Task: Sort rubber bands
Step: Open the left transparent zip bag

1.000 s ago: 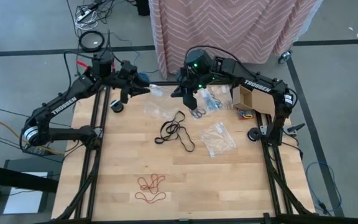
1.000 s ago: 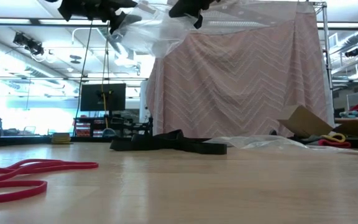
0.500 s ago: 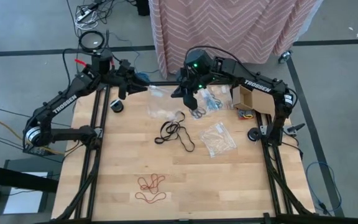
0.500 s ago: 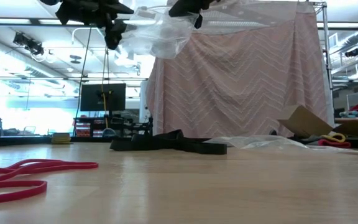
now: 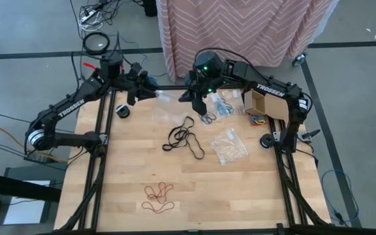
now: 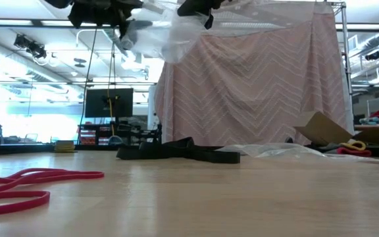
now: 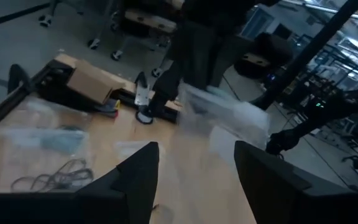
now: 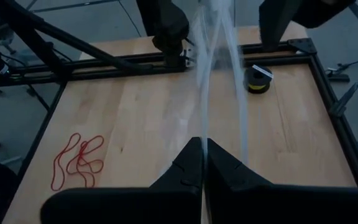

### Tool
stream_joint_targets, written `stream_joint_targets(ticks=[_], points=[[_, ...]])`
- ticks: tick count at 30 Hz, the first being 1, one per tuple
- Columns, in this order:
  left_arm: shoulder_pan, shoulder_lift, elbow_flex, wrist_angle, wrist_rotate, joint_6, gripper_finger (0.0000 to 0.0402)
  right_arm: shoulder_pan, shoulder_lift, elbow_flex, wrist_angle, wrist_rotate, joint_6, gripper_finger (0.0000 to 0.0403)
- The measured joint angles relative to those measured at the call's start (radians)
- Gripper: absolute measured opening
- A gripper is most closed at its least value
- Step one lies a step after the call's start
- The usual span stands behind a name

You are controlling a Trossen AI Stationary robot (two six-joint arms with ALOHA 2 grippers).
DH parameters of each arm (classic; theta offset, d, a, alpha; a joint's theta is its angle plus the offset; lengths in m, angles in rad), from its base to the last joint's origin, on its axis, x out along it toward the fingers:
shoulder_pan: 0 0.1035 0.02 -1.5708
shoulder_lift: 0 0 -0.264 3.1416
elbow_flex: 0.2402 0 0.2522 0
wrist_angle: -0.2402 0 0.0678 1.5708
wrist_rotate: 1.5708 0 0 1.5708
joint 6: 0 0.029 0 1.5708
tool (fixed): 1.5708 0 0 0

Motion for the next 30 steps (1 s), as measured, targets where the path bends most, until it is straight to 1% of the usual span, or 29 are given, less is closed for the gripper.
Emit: stream_joint_targets(ticks=[2,6,13,16,21,24,30], points=[[-0.002,0.005,0.001,0.022,0.013,-0.017,0.0219,0.0,0.0,0.0,0.0,0.002,0.0,0.0],[0.01,0.008,0.001,0.004,0.076,-0.042,0.0219,-0.002,0.0,0.0,0.0,0.008,0.001,0.0],[0.111,0.007,0.001,-0.053,0.102,-0.026,0.0218,-0.009,0.0,0.0,-0.001,0.013,0.008,0.0],[0.126,0.007,0.001,-0.052,0.125,-0.028,0.0218,-0.009,0.0,0.0,-0.001,0.013,0.008,0.0],[0.124,0.007,0.001,-0.019,0.151,-0.043,0.0218,-0.009,0.0,0.0,-0.001,0.013,0.008,0.0],[0.103,0.007,0.001,-0.01,0.151,-0.045,0.0218,-0.009,0.0,0.0,-0.001,0.013,0.008,0.0],[0.047,0.007,0.001,0.029,0.122,-0.071,0.0218,-0.01,0.0,0.0,0.001,0.013,0.008,0.0]])
